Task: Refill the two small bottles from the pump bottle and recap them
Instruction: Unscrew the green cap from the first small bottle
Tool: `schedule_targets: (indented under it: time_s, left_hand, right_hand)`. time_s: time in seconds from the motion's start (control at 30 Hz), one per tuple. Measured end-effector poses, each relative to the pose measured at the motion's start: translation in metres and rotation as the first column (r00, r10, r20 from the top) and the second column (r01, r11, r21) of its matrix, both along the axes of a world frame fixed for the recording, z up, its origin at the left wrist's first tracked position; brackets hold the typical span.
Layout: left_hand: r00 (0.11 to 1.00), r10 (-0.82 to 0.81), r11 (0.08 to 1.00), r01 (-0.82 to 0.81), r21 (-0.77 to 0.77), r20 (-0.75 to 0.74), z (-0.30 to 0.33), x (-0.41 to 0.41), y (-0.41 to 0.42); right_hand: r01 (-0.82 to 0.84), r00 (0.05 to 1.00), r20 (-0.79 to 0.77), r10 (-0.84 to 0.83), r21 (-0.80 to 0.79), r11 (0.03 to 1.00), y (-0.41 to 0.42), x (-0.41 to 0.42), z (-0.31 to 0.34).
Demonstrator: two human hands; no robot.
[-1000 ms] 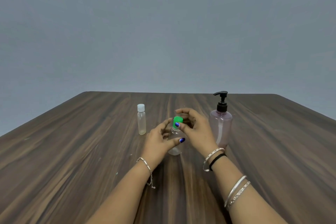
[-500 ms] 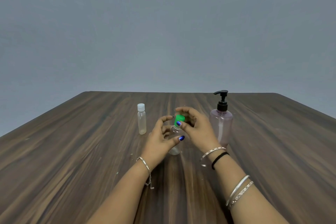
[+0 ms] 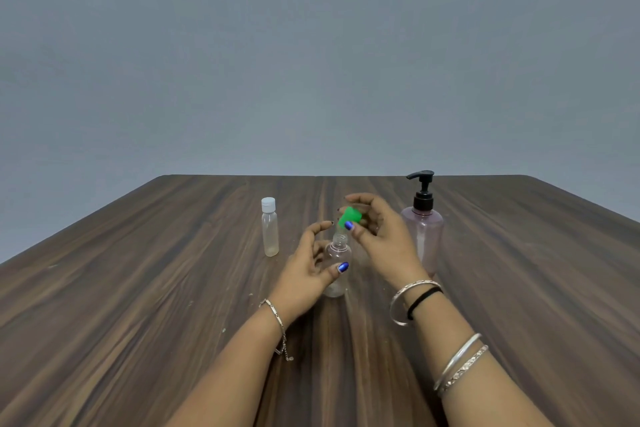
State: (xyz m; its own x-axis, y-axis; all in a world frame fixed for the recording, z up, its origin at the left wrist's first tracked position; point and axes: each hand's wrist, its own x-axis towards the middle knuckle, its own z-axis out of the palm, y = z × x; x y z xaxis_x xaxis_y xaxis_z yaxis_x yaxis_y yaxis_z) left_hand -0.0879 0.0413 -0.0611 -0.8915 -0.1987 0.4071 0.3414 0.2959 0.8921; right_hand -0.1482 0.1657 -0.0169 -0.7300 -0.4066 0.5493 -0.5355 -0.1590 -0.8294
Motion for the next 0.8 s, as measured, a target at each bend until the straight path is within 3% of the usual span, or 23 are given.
schedule_targets:
  time_s: [0.1,0.23,0.6,0.8]
  left_hand:
    - [1.0,0.015,1.0,-0.015,0.004,-0.008,0.001,0.001,0.0]
    - [1.0,0.023,1.0,-0.022,0.012,-0.017,0.001,0.001,-0.001]
    - [1.0,0.009,0.999,-0.008,0.042,-0.011,0.001,0.0,0.002]
    - [1.0,0.013,0.999,-0.013,0.036,0.005,0.0,0.0,0.002]
  right_hand:
    - [0.019,1.0,0.024,-0.018,-0.029,0.999,0.01,-0.003,0.006]
    - [0.18,0.98,-0.121,-0.159,0.193,0.965,0.021,-0.009,0.008]
    - [0.258,0.966,-0.153,-0.21,0.46,0.85,0.106,-0.004,0.006]
    - [0.231,0.971,-0.201,-0.131,0.64,0.733,0.1,-0.006,-0.013]
